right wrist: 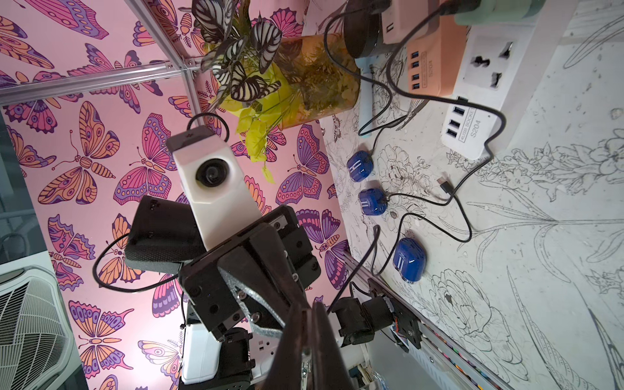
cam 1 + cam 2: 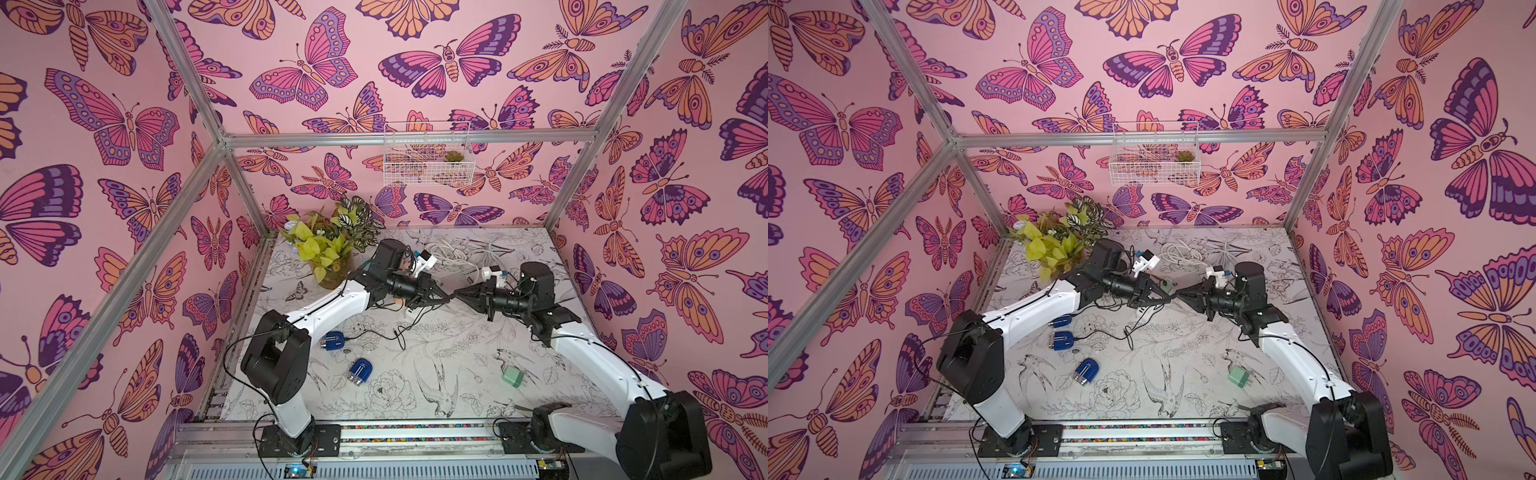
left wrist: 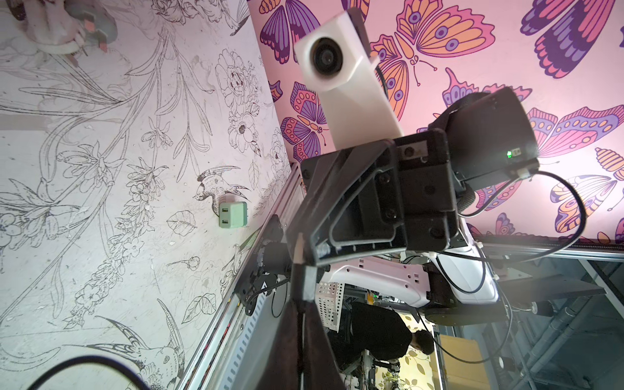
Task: Charge the electric shaver
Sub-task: Pick up the charging cable from the center of the board.
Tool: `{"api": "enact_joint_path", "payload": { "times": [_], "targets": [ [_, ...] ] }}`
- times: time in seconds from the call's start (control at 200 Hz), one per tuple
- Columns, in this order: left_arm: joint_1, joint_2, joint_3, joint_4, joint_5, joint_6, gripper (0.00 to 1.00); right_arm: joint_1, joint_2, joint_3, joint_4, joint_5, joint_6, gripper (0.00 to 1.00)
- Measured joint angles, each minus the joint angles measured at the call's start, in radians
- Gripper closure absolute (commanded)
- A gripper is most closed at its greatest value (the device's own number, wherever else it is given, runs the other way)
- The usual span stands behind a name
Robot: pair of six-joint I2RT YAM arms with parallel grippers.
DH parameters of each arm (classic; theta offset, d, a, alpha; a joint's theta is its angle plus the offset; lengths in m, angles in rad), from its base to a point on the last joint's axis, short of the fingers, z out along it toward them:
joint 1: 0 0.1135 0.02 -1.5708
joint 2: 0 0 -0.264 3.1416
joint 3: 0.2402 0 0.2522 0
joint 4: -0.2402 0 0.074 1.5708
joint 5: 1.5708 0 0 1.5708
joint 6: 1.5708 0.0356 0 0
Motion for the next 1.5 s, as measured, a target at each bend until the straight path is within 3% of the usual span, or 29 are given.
{"api": "enact_joint_path", "payload": {
  "times": [0.08, 0.125, 0.245, 0.481, 0.656, 0.871, 1.162, 1.502],
  "targets": [
    [0.001, 0.000, 0.000, -0.004, -0.002, 0.003, 1.00, 0.001, 0.001, 0.000, 0.000, 0.000, -0.002, 1.00],
    [0.000, 0.000, 0.000, -0.005, -0.003, 0.006, 0.87, 0.001, 0.001, 0.000, -0.002, 0.000, -0.003, 1.00],
    [0.000, -0.003, 0.002, -0.014, -0.035, 0.028, 0.68, 0.001, 0.001, 0.001, -0.025, 0.011, -0.003, 1.00],
    [-0.003, -0.153, -0.035, -0.080, -0.283, 0.133, 0.49, 0.001, -0.036, 0.007, -0.093, 0.102, 0.033, 1.00],
    [-0.011, -0.225, -0.040, -0.053, -0.384, 0.078, 0.48, 0.002, -0.098, -0.020, 0.010, 0.204, 0.134, 1.00],
    [-0.039, -0.165, -0.026, -0.008, -0.420, -0.234, 0.45, 0.007, -0.102, -0.091, 0.211, 0.323, 0.248, 1.00],
    [-0.047, -0.130, -0.010, 0.112, -0.409, -0.591, 0.43, 0.061, -0.067, -0.092, 0.303, 0.376, 0.303, 1.00],
    [-0.053, -0.038, 0.012, 0.184, -0.410, -0.706, 0.55, 0.079, -0.069, -0.092, 0.311, 0.398, 0.315, 1.00]
  ]
}}
